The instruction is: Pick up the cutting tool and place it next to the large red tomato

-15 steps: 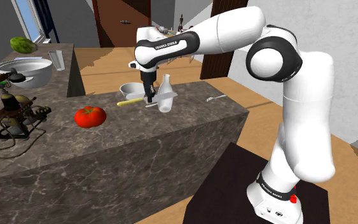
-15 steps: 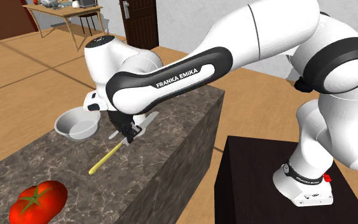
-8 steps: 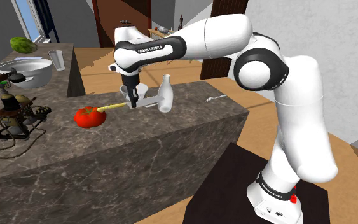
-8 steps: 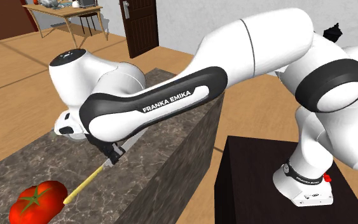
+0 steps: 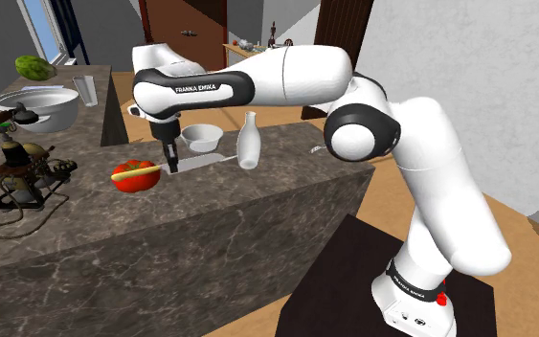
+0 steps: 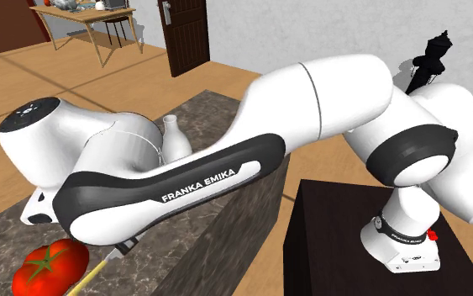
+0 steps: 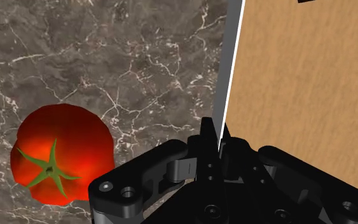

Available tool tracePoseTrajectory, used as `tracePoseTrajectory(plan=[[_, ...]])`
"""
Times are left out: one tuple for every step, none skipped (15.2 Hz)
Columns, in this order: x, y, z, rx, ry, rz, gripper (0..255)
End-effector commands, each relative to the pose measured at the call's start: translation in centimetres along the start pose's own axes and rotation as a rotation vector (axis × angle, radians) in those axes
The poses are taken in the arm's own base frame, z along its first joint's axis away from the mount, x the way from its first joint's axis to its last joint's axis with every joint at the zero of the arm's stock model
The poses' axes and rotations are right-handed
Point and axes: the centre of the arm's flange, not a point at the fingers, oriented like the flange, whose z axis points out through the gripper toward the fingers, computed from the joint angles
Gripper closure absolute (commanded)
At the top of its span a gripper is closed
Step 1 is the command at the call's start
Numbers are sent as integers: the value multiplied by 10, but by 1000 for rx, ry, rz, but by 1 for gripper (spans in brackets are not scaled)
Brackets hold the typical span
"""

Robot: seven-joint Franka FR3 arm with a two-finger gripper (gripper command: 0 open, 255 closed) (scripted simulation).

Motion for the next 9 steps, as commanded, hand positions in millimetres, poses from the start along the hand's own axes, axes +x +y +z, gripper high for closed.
tracePoseTrajectory(plan=[[3,0,7,0,0,1,255],[4,0,13,0,0,1,255],[4,0,18,0,0,1,255],[4,0,23,0,0,1,255],[4,0,28,0,0,1,255],[4,0,34,0,0,1,255],[4,0,39,0,0,1,255],[4,0,44,0,0,1,255],[4,0,49,0,0,1,255]])
